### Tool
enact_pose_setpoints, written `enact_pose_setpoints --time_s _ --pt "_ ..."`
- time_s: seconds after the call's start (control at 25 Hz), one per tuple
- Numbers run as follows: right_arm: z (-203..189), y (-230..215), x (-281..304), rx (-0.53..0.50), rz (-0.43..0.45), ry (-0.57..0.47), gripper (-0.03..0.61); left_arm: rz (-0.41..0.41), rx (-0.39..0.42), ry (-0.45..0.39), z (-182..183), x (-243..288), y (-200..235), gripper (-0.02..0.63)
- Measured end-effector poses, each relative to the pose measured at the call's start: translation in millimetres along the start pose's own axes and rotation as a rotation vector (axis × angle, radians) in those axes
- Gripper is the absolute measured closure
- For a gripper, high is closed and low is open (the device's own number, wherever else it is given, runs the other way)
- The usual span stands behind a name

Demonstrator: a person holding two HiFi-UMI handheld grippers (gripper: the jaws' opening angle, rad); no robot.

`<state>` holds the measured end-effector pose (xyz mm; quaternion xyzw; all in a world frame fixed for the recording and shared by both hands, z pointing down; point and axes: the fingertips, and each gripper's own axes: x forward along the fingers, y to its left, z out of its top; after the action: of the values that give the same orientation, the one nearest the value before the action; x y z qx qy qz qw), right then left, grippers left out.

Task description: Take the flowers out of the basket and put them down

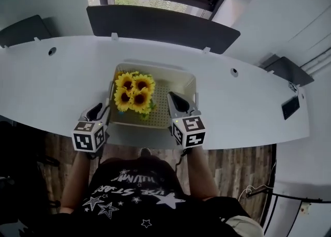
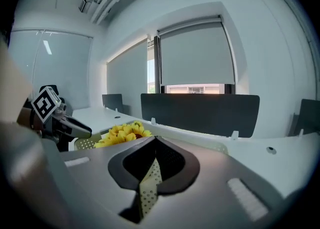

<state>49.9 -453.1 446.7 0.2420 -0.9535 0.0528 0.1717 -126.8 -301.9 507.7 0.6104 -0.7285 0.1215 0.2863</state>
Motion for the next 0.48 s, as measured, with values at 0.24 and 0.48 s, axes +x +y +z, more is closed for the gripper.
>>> enact_pose_setpoints --time_s 0.24,0.48 --pt "-7 6 24 -0.085 0.105 0.126 0.574 0.050 -0.013 0.051 -6 7 -1 0.500" --pt "-30 15 42 -0.166 0.232 0.303 0.574 0.088 -0.054 0.059 -11 11 1 0.507"
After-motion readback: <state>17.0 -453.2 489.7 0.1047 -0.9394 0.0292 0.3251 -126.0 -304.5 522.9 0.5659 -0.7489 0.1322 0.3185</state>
